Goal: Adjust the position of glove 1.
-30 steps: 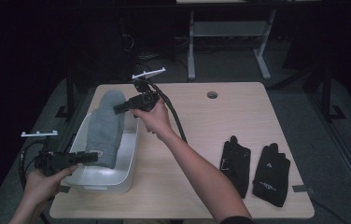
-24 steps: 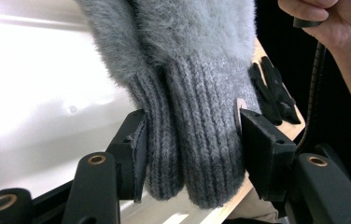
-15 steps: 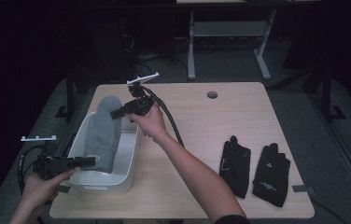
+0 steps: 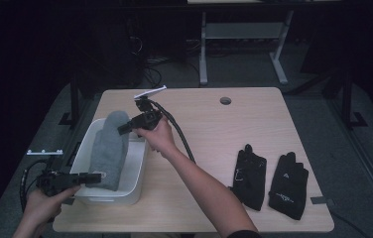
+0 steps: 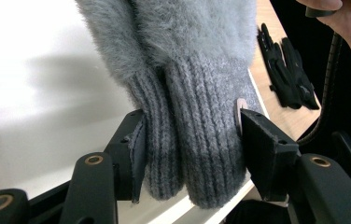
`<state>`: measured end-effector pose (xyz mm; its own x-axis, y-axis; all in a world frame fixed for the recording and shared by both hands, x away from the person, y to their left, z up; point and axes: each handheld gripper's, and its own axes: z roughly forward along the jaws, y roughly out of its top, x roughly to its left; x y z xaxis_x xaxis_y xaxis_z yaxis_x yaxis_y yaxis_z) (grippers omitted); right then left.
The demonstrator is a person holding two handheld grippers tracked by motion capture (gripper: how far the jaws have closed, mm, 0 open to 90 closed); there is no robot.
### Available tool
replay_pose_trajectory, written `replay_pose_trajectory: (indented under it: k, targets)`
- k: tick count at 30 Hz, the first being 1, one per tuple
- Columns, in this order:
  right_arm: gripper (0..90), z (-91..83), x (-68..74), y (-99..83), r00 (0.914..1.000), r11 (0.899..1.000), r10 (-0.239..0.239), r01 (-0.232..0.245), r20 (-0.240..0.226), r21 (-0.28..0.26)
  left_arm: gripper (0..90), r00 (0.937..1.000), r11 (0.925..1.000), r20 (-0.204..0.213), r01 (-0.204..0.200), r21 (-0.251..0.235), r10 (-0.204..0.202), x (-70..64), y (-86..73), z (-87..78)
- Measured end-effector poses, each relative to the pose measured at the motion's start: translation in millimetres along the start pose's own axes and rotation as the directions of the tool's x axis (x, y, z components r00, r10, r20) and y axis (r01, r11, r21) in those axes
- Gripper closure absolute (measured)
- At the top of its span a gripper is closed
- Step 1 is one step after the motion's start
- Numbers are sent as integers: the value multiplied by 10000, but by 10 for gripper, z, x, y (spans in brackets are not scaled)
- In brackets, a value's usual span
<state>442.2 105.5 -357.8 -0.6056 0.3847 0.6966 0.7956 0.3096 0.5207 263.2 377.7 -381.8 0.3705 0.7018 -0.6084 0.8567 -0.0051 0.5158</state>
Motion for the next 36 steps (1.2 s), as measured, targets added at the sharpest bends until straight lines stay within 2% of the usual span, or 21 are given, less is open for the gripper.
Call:
replay_pose_trajectory:
  k: [10, 16, 20, 22, 23, 25, 27, 32, 36]
  targets:
    - [761, 86, -77, -101, 9999, 9997, 100, -101, 9, 231, 438, 9996, 9990, -265, 14, 438, -2, 30, -53, 67]
    - [761, 132, -103, -130, 9999, 9992, 107, -107, -5, 381, 385, 9997, 9966, -228, 78, 817, -60, 37, -66, 115]
    - [762, 172, -108, -152, 10000, 9984, 91, -92, 10, 549, 392, 9999, 9980, -157, 35, 632, -25, 28, -69, 75]
    - [762, 234, -97, -183, 9993, 9963, -150, 120, 338, 854, 381, 9998, 9985, -180, 38, 549, -28, 25, -63, 59]
    - [761, 259, -100, -196, 9992, 9951, -118, 80, 371, 989, 376, 9997, 9989, -249, -10, 473, 22, 22, -62, 57]
    - [761, 294, -121, -215, 9996, 9944, -85, 57, 266, 1053, 375, 9997, 9989, -256, -37, 468, 49, 21, -59, 55]
    - [760, 314, -131, -221, 9990, 9936, -139, 91, 418, 1127, 371, 9996, 9992, -268, 31, 389, -20, 20, -57, 59]
    - [756, 343, -152, -220, 9988, 9924, -162, 104, 460, 1225, 364, 9998, 9996, -222, -21, 290, 27, 7, -28, 56]
    - [716, 353, -169, -206, 9981, 9912, -262, 187, 566, 1308, 359, 9997, 9999, -230, -111, 125, 114, -26, -1, 42]
